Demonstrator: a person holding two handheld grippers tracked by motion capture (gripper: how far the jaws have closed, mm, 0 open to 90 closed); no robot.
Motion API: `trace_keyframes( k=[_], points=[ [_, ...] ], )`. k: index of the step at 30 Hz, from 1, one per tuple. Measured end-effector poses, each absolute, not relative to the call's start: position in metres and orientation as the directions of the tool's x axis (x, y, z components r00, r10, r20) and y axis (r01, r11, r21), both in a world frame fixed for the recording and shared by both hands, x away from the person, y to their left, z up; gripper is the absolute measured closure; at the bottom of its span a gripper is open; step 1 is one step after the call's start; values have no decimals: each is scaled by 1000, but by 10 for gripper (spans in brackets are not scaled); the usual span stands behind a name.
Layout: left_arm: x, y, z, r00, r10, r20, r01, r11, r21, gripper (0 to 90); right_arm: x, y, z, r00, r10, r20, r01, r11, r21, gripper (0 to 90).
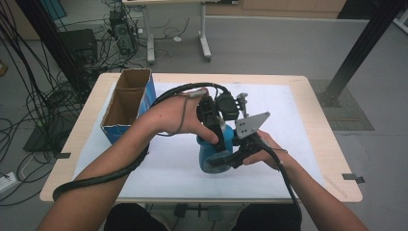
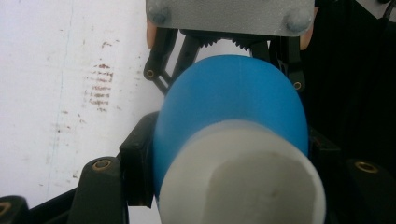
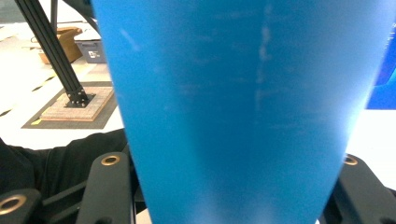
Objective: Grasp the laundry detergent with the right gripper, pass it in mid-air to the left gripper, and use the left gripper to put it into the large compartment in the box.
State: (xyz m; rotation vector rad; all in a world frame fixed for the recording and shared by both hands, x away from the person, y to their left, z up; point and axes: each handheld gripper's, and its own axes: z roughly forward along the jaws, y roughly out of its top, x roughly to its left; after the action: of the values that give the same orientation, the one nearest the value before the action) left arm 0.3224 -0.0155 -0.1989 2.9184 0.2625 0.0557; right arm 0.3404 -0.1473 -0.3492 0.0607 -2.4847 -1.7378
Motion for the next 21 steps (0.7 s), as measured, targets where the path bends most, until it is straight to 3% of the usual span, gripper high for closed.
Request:
trace_keyframes(
  k=[21],
  points=[
    [322,-15,-198,983,182,23,172,-959,225,371,340,-148,-349,-994,-92,65,30,341,940,431]
  ],
)
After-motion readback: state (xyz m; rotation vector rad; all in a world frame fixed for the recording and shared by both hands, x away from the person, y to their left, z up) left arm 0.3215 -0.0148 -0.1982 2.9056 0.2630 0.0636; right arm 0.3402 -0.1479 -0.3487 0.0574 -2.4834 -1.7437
